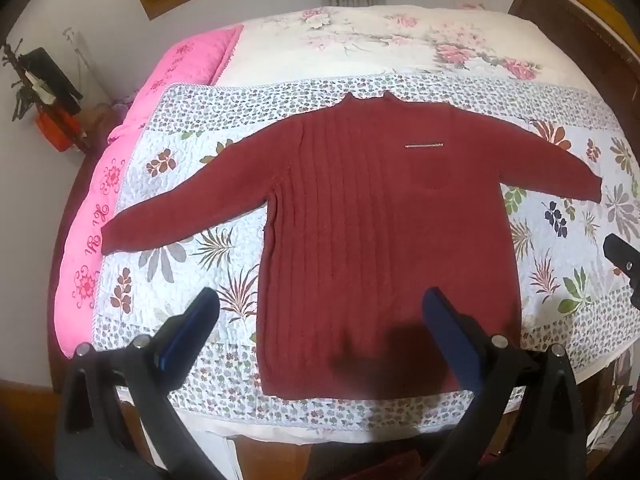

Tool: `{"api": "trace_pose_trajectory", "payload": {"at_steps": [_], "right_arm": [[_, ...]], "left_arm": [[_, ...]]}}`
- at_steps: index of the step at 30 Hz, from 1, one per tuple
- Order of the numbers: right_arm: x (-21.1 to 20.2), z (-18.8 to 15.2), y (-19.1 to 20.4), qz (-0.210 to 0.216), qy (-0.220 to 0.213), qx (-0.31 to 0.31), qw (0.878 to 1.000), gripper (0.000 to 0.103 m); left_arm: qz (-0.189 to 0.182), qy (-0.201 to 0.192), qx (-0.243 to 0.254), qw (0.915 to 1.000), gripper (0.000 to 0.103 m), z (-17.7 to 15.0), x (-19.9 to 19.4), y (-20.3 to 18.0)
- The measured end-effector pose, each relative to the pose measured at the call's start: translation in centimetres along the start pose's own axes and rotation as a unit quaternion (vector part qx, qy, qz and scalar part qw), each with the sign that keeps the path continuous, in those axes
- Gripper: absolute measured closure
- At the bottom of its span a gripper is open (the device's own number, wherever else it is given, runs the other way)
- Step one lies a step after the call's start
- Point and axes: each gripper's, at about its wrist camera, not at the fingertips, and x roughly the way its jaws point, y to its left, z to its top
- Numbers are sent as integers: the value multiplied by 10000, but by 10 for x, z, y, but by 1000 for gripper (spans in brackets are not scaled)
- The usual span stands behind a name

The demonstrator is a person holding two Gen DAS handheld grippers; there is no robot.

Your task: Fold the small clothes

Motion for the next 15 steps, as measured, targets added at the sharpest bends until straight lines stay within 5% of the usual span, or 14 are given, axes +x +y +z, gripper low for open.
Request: {"api": "trace_pose_trajectory", "payload": {"at_steps": [15], "right_arm": [[7,-3,-6,32,90,81,9999,4]], "left_arm": [[-1,-61,66,10000,3,0,-2,-6]]}}
